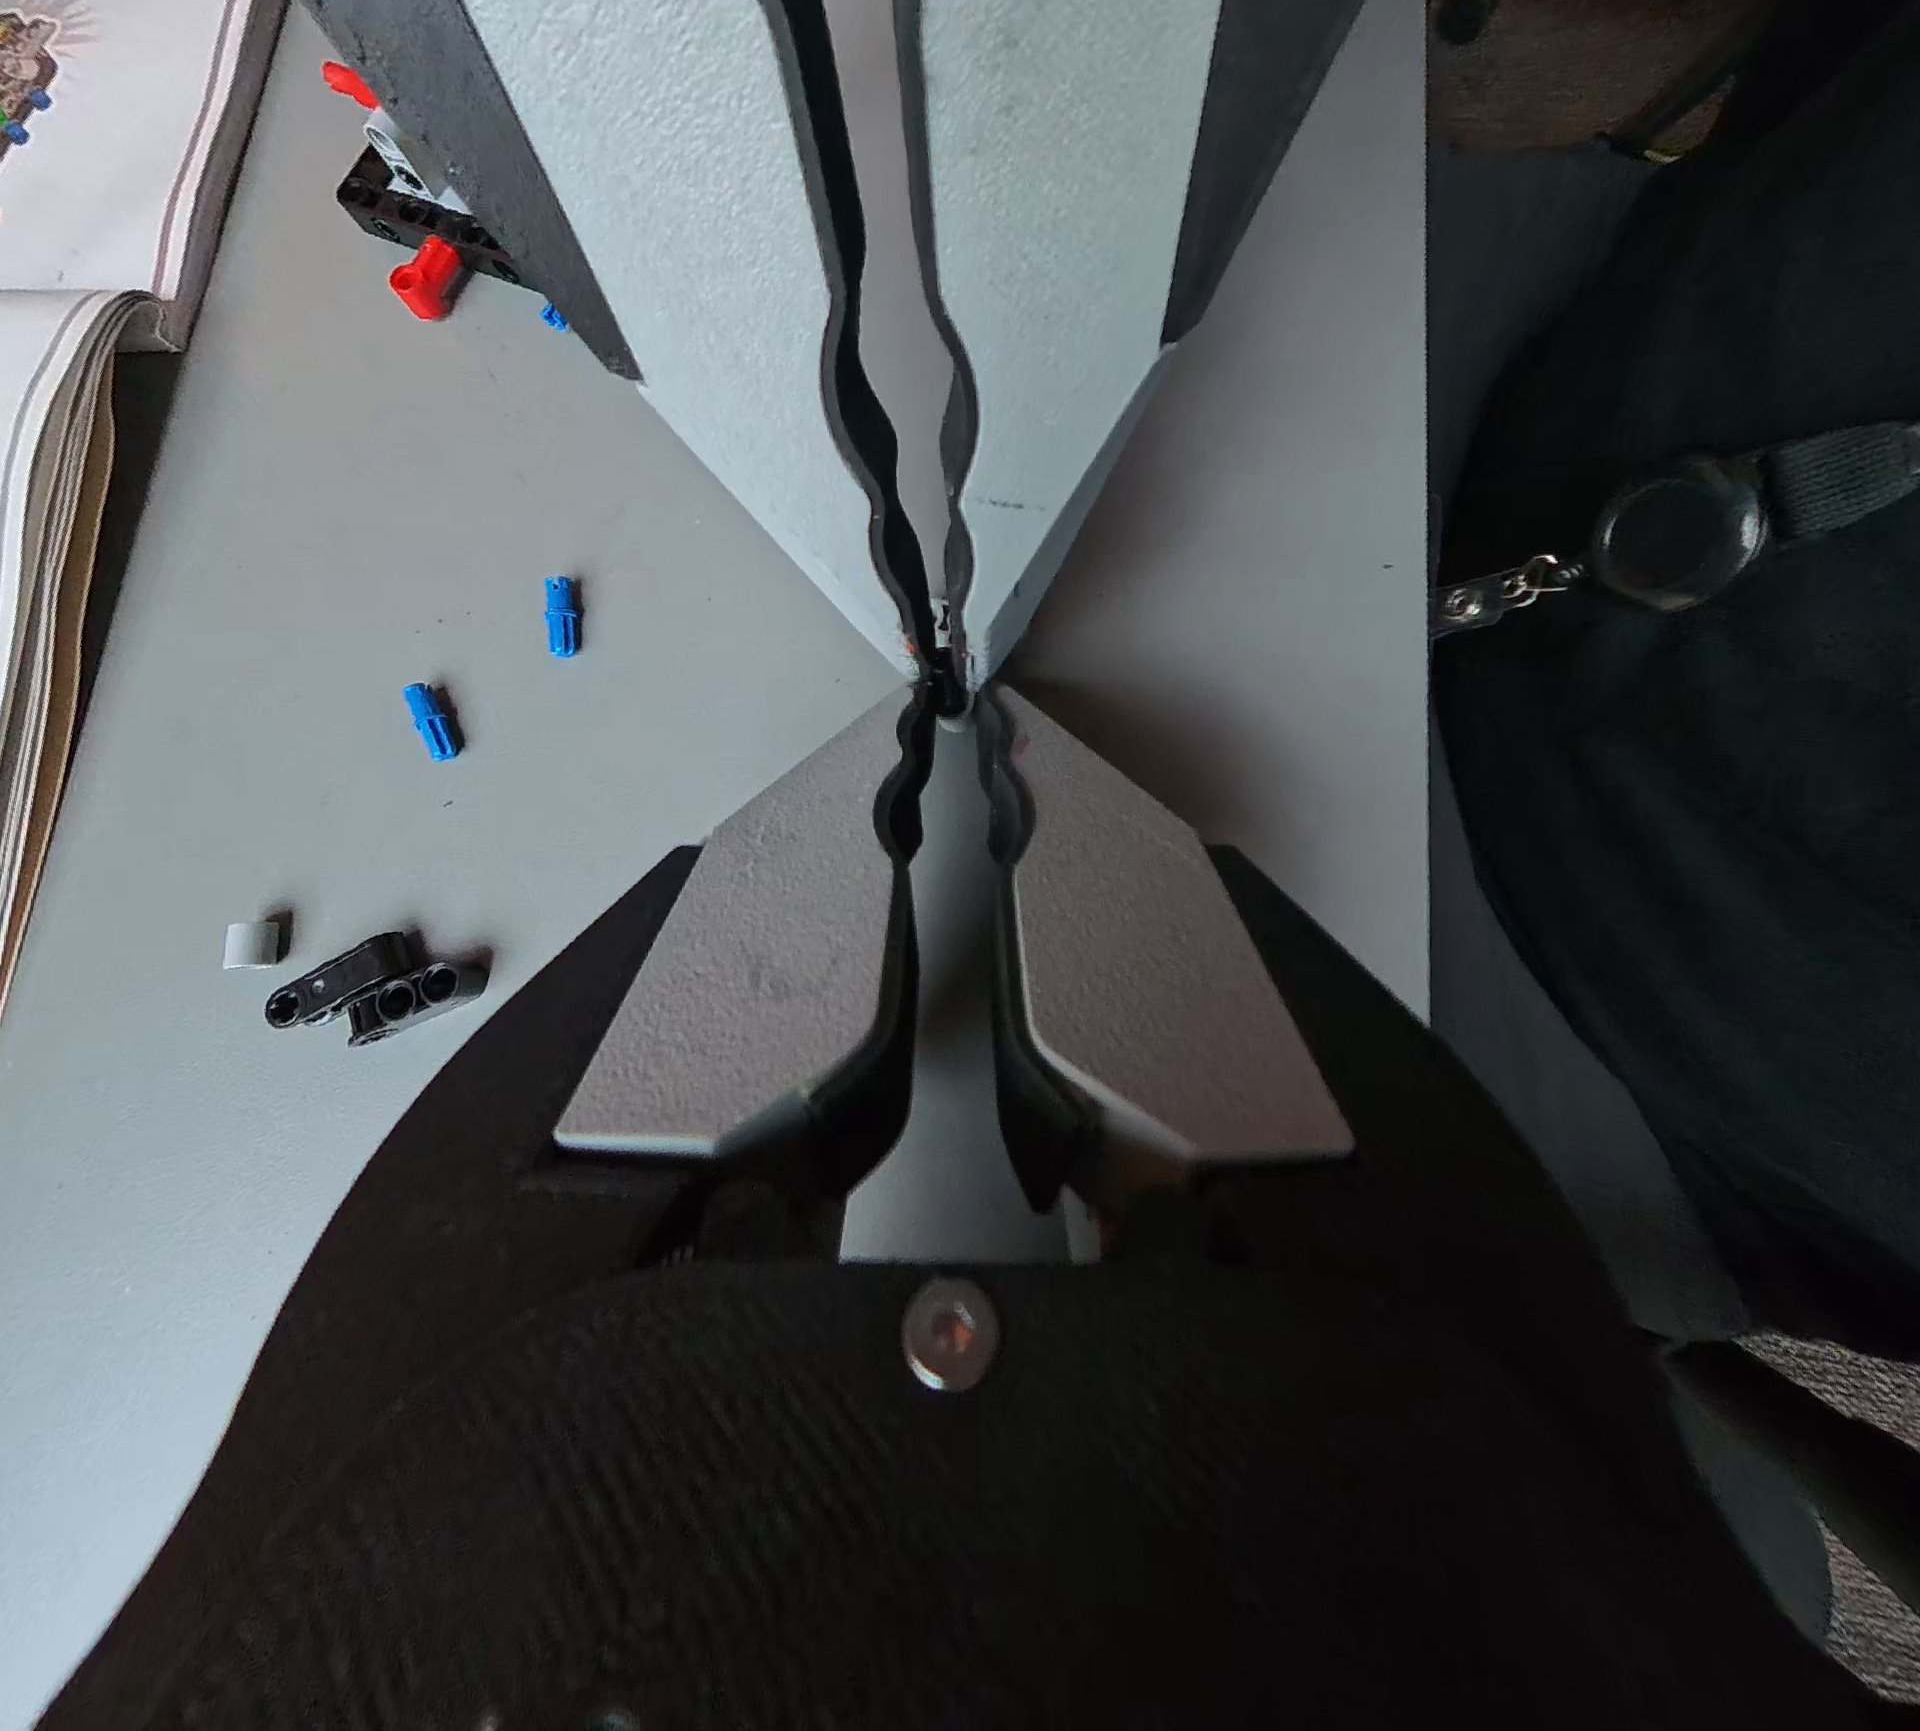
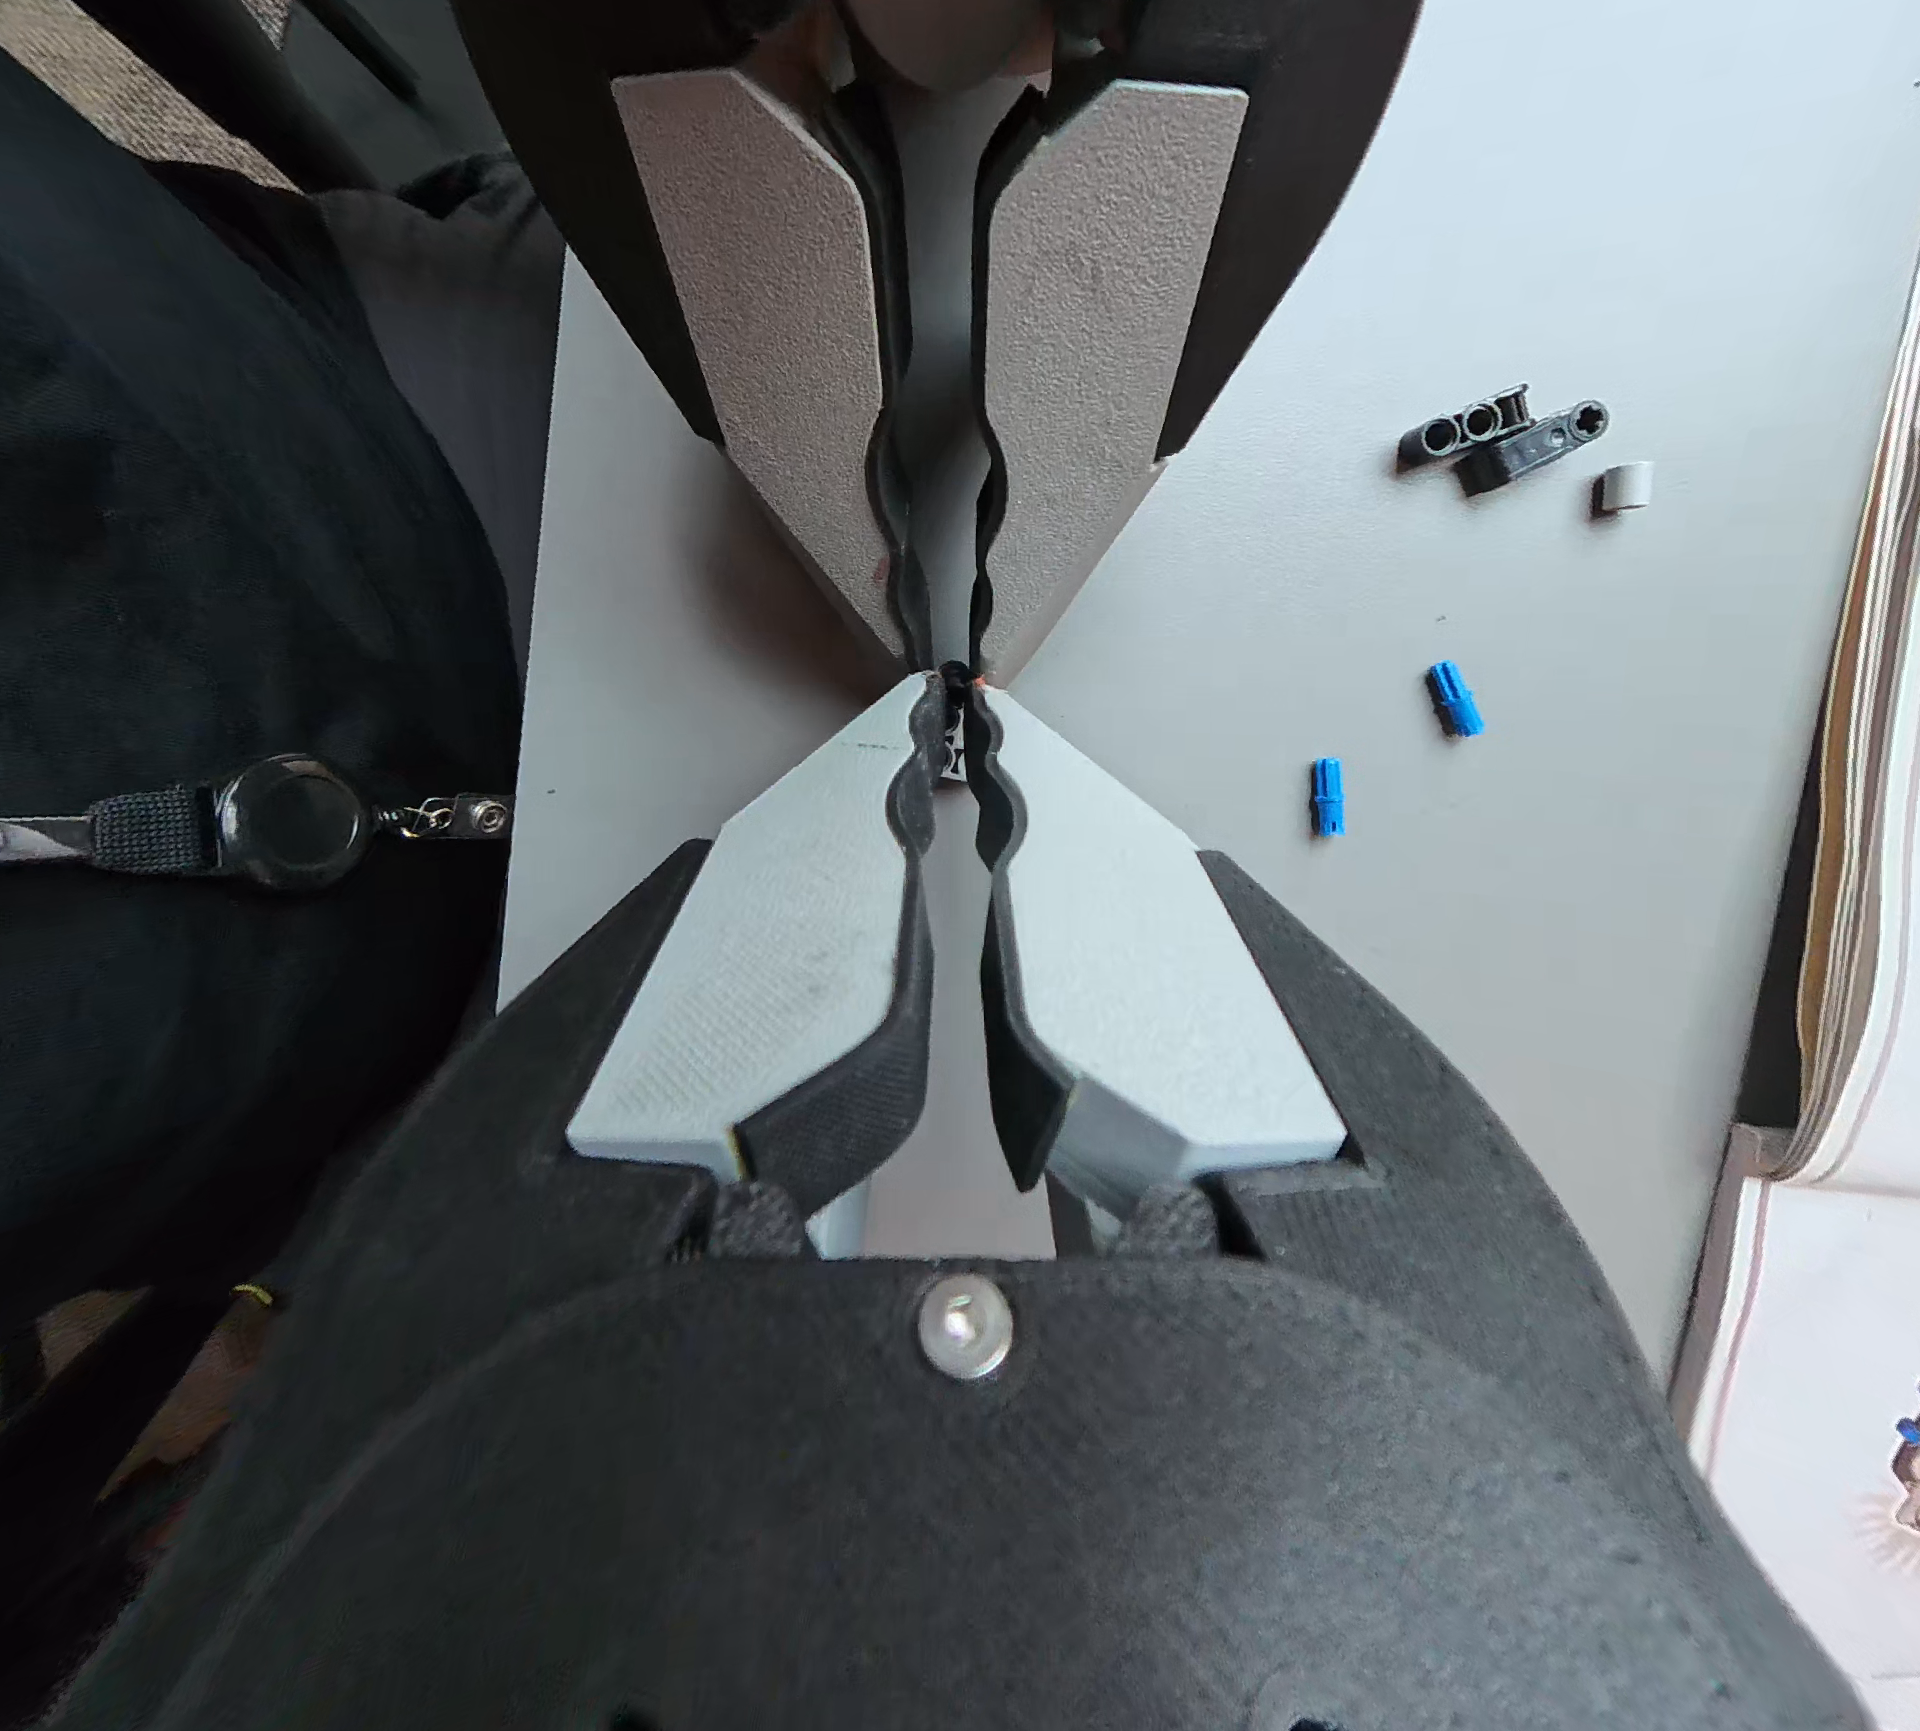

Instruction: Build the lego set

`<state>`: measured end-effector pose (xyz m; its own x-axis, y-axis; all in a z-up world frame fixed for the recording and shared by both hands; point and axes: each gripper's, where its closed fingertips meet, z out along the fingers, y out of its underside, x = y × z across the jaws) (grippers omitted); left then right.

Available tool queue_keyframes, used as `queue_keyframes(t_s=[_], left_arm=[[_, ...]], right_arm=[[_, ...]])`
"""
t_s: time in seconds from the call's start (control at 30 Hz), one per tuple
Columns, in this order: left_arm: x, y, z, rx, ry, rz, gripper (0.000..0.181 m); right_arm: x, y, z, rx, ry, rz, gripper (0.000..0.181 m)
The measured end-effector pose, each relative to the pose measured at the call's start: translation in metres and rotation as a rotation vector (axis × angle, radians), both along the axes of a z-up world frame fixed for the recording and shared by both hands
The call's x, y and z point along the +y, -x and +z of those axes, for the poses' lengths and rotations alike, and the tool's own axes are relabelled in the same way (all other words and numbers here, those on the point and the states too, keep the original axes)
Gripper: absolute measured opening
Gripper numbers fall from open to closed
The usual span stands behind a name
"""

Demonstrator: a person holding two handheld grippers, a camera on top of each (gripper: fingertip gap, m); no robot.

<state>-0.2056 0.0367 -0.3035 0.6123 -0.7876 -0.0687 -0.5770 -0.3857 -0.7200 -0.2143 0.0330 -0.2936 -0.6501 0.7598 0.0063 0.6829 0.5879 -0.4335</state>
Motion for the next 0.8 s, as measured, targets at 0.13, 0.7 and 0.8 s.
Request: queue_keyframes(t_s=[0.13,0.7,0.8], left_arm=[[-0.0003,0.0014,0.0000,-0.005,0.007,0.005,0.006],[0.0046,0.0034,0.0006,-0.008,0.004,0.130,0.006],[0.0074,0.0032,0.0007,-0.006,0.003,0.238,0.006]], right_arm=[[-0.0003,0.0014,-0.0007,0.004,0.010,-0.011,0.001],[0.0014,0.0041,0.0016,0.049,0.261,-0.179,0.001],[0.0054,0.0022,0.0043,0.102,0.250,-0.214,0.001]])
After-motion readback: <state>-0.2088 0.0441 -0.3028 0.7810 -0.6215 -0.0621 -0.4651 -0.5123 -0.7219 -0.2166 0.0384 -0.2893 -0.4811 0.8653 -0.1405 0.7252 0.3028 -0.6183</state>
